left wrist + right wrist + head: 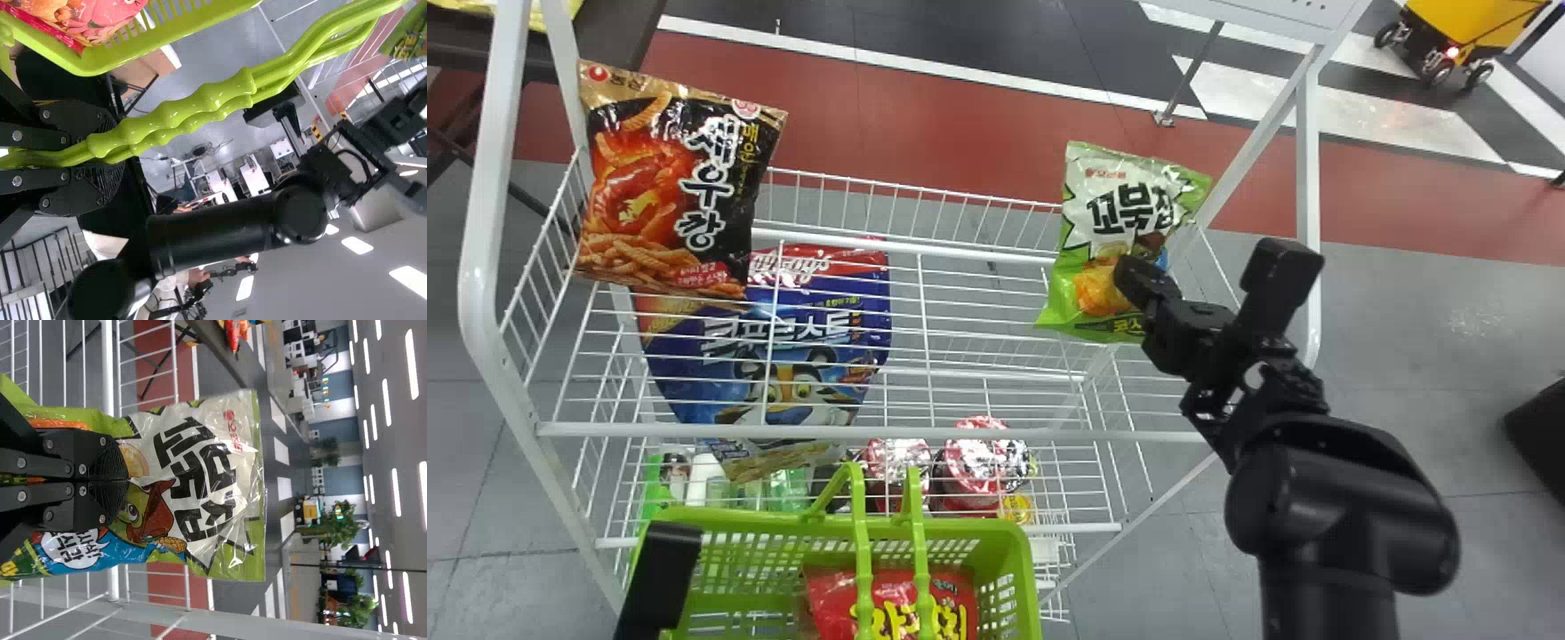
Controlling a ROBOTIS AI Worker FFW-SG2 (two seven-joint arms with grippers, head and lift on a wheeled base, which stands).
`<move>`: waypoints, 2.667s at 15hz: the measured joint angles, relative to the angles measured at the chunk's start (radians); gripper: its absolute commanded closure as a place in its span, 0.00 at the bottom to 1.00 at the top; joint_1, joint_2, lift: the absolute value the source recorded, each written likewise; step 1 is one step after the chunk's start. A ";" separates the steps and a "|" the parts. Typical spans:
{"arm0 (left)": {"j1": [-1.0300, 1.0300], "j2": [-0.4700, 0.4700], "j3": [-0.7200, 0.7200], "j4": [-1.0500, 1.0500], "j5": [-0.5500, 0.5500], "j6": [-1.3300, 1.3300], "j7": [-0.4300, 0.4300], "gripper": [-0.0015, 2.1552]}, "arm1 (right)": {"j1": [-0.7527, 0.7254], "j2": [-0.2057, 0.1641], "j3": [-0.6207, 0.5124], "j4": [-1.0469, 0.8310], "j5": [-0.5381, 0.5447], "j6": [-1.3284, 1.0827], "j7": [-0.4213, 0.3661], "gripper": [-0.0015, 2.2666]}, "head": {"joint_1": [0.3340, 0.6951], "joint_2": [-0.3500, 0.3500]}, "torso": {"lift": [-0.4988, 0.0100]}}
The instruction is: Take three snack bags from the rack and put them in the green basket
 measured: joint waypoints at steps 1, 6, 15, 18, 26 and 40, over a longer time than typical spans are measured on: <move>0.000 0.000 0.000 -0.001 0.000 0.000 0.000 0.76 | 0.031 0.000 -0.017 -0.067 -0.019 0.037 0.019 0.97 | 1.00 0.00 | 0.96; 0.000 -0.006 0.011 -0.003 -0.007 0.002 0.001 0.76 | 0.172 0.007 -0.115 -0.435 -0.131 0.535 0.157 0.97 | 1.00 0.00 | 0.96; -0.018 -0.009 0.015 -0.008 -0.022 0.006 0.025 0.76 | 0.376 -0.017 -0.168 -0.699 -0.284 1.013 0.240 0.97 | 1.00 0.00 | 0.96; -0.016 -0.009 0.010 -0.020 -0.020 0.010 0.042 0.76 | 0.411 -0.027 -0.081 -0.673 -0.295 1.014 0.232 0.97 | 1.00 0.00 | 0.96; -0.014 -0.009 -0.031 -0.036 -0.038 0.024 0.060 0.76 | 0.433 -0.050 0.066 -0.620 -0.389 1.014 0.210 0.97 | 1.00 0.00 | 0.96; -0.021 -0.012 -0.060 -0.039 -0.050 0.008 0.072 0.76 | 0.412 -0.172 0.038 -0.656 -0.439 1.014 0.252 0.02 | 1.00 0.00 | 0.96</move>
